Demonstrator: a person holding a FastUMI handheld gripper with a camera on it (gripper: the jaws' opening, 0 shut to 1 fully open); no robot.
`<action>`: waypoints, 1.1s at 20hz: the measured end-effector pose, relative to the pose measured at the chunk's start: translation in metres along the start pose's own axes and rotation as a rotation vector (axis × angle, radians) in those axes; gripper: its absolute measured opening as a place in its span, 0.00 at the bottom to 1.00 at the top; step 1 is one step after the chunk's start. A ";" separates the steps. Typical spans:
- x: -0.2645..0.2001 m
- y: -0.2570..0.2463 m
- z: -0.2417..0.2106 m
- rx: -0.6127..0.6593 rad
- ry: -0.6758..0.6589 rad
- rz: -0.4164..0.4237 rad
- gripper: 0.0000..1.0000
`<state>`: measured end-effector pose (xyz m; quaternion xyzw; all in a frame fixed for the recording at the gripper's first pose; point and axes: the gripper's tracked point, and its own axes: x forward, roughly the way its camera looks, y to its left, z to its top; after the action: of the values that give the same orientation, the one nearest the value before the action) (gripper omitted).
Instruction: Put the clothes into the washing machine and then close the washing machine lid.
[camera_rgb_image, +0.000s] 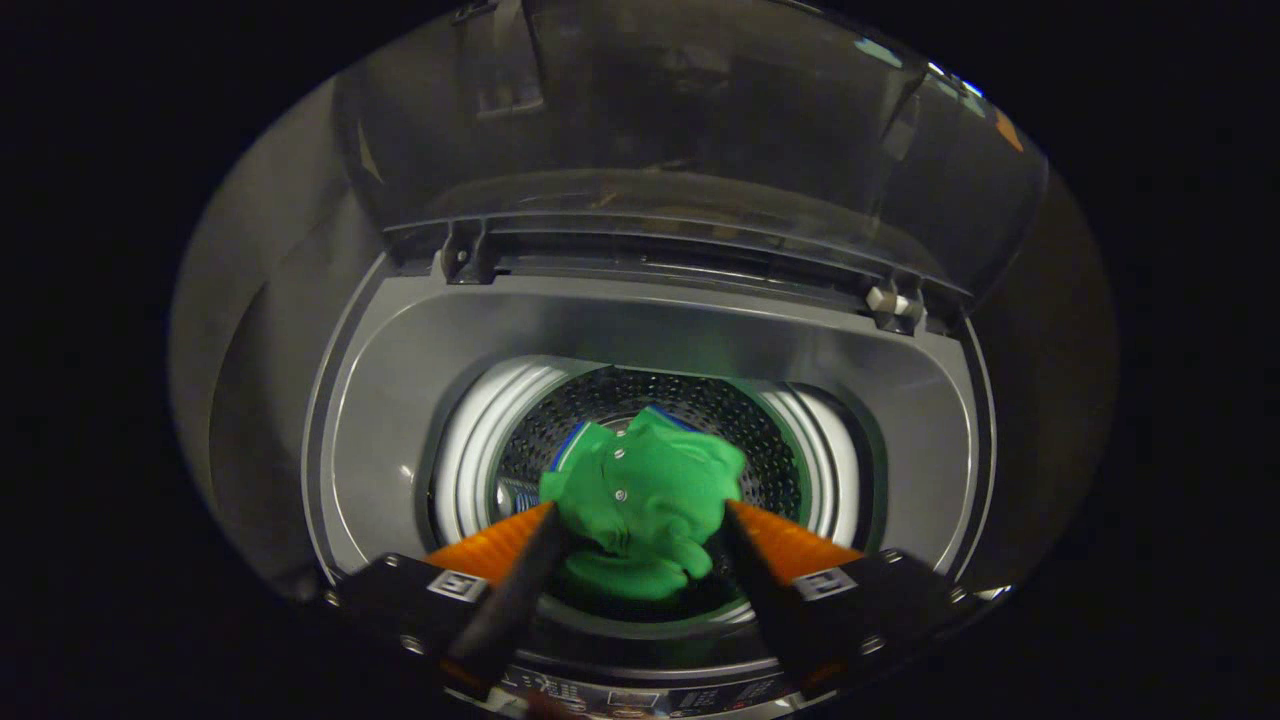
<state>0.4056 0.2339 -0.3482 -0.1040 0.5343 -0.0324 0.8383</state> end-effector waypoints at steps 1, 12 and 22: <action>-0.001 0.000 0.001 -0.002 -0.011 0.001 0.81; -0.108 -0.032 0.088 0.035 -0.319 -0.092 0.97; -0.213 -0.062 0.206 0.056 -0.522 -0.176 0.96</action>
<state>0.5039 0.2372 -0.0619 -0.1317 0.2877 -0.0920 0.9441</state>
